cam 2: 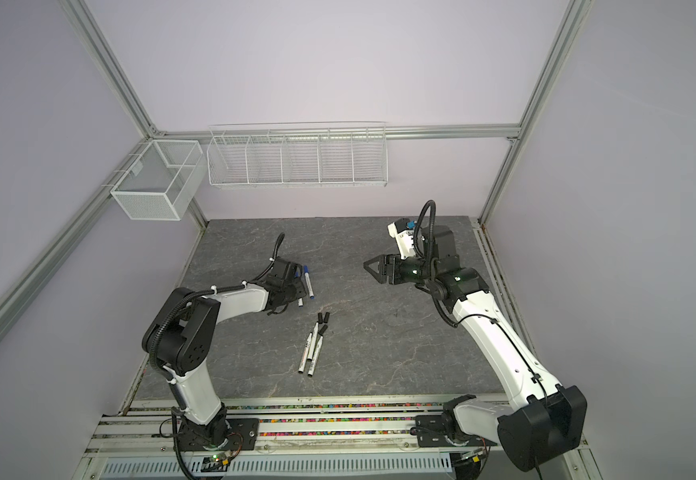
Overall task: Insert the pens into the pen caps
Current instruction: 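Lay the capped marker on the table beside the first capped marker with the left gripper, then release the capped blue marker and lift the left gripper away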
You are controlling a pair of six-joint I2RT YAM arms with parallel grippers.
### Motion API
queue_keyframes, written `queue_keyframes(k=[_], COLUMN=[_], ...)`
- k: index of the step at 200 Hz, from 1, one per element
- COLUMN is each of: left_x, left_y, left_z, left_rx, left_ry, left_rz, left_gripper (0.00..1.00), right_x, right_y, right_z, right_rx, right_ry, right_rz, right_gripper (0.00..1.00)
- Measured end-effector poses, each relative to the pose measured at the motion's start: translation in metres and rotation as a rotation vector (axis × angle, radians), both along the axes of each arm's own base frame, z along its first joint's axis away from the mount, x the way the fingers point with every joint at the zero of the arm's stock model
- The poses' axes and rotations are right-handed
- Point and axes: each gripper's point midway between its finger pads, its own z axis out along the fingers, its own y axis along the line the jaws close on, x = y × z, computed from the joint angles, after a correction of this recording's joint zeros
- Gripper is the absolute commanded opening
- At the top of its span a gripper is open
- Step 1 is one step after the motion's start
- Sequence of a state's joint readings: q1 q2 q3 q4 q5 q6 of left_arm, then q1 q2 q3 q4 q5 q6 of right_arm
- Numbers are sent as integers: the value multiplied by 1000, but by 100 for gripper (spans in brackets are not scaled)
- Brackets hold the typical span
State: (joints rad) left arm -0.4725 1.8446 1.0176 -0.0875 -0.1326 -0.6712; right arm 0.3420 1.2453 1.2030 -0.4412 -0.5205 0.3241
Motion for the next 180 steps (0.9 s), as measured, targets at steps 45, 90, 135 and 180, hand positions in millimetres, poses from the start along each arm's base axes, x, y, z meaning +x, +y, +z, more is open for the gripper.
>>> queue_keyframes(k=[45,90,135,180], left_x=[3,12,25,27], left_y=[4,12,2,7], left_z=[1,1,-2,-4], left_rx=[-87,-141,-137,-87], left_ry=[34,55,83,137], left_rz=[-11,-11,-41,-18], left_gripper=[45,34,0,0], right_x=[-1,-2,-3,-3], right_y=[0,1,2,3], right_z=[0,0,0,0], right_rx=[0,5,10,11], right_ry=[-1,3,5,7], right_rz=[4,13,20,24], right_gripper=[72,72,71,71])
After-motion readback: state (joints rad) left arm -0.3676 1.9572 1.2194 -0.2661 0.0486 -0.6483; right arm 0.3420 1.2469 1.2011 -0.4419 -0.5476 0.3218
